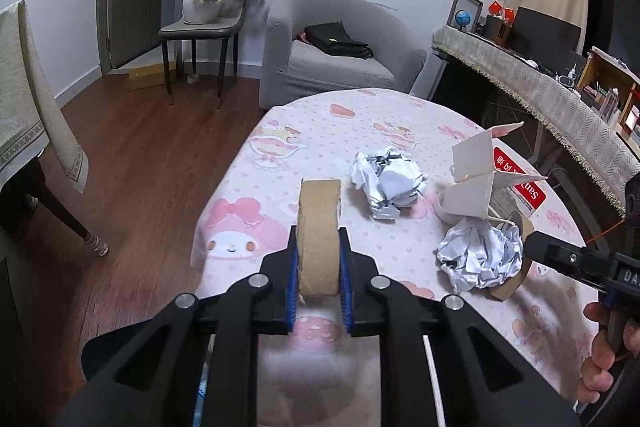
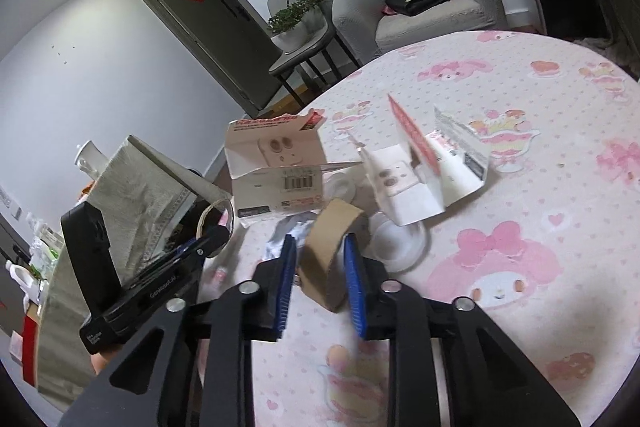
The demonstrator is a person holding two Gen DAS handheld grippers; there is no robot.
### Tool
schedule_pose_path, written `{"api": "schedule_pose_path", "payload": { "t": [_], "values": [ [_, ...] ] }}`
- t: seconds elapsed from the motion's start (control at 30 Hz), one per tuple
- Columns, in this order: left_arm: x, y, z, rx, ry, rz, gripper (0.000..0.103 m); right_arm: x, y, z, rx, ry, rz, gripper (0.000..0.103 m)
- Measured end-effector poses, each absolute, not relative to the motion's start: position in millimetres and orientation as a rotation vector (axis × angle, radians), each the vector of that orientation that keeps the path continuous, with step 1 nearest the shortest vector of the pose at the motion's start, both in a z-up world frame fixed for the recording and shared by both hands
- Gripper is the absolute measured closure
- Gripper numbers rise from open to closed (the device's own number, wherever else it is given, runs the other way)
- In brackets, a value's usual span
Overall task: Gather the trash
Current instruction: 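Grasp the brown tape roll with the left gripper while the right grasps a tape strip, then carry the tape roll and strip over the bin and release both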
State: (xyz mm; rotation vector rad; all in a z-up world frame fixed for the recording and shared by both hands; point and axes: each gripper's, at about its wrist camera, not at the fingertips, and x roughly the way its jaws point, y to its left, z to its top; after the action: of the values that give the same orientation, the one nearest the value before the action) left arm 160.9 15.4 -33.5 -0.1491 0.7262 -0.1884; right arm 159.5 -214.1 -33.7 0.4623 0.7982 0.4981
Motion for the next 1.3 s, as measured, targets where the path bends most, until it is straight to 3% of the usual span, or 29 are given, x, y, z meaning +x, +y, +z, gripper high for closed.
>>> {"api": "schedule_pose_path", "payload": {
  "t": [0.17,0.33,0.77,1.3],
  "values": [
    [156,29,-30,-0.175,0.718,-0.197,0.085,157,-207,-27,0.421,0.777,0.478,0.097],
    [151,39,-28,-0.177,0.715,-0.195,0.085,153,-197,-24,0.387,0.764,0.5,0.1],
    [135,68,-25,-0.171,0.697,-0.174,0.085,133,-161,25,0.171,0.641,0.45,0.101],
    [102,161,-51,-0.228,0.8,-0.019,0.085,120,-42,26,0.066,0.653,0.657,0.101]
  ]
}}
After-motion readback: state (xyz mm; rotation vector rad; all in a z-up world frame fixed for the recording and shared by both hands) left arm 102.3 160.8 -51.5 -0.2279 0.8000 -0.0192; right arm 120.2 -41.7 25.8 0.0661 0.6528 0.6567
